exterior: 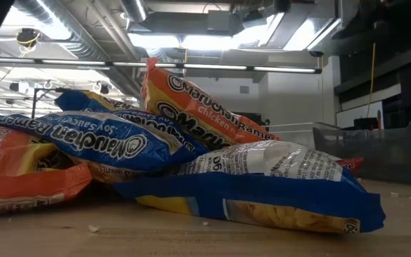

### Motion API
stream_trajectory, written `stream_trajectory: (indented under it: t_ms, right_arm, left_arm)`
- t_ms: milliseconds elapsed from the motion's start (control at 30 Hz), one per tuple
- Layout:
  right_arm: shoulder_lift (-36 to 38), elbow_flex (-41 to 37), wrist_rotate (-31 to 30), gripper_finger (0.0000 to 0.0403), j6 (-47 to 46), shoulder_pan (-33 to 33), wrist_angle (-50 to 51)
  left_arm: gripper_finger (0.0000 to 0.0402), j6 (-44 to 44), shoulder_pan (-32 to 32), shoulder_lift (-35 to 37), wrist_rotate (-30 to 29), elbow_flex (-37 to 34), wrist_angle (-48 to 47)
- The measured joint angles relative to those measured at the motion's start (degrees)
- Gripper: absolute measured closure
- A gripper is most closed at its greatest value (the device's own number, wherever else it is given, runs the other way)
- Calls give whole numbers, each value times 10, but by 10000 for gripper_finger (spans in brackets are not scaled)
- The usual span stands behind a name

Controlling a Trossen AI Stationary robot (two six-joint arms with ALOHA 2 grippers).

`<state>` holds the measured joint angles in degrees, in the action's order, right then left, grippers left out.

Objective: Sort Maruchan noodles
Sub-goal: Put the orange bag into the bottom transparent bin

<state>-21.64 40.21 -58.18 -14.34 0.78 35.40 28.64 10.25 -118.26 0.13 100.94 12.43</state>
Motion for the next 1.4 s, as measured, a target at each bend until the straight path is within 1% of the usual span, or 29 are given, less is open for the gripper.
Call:
stream_trajectory:
  t_ms: [167, 233, 333, 400, 633, 767, 867, 1033, 1133, 1233, 1400]
  right_arm:
    - [4, 0, 17, 52, -23, 0, 30]
    - [4, 0, 23, 52, -33, 0, 41]
    - [4, 0, 23, 52, -47, 0, 56]
    - [4, 0, 23, 52, -58, 0, 66]
    - [4, 0, 41, 52, -86, 0, 99]
    - [4, 0, 53, 52, -96, 0, 101]
    - [4, 0, 53, 52, -95, 0, 99]
    - [4, 0, 55, 52, -95, 0, 98]
    - [4, 0, 68, 52, -95, 0, 97]
    - [4, 0, 76, 52, -102, 0, 97]
    - [4, 0, 113, 52, -124, 0, 97]
  left_arm:
    - [388, -10, 3, -65, 57, 56, 38]
    - [388, -24, 4, -86, 71, 81, 40]
    - [388, -21, 3, -120, 77, 113, 40]
    - [388, -20, 2, -144, 99, 135, 38]
    - [388, -10, 1, -185, 144, 183, 29]
    - [388, 7, -8, -187, 164, 184, 19]
    - [388, 9, -10, -187, 165, 185, -4]
    - [388, 11, -4, -190, 148, 185, -78]
    - [388, 12, 6, -197, 140, 185, -87]
    - [388, 9, 19, -203, 126, 186, -73]
    - [386, 4, 33, -215, 108, 185, -74]
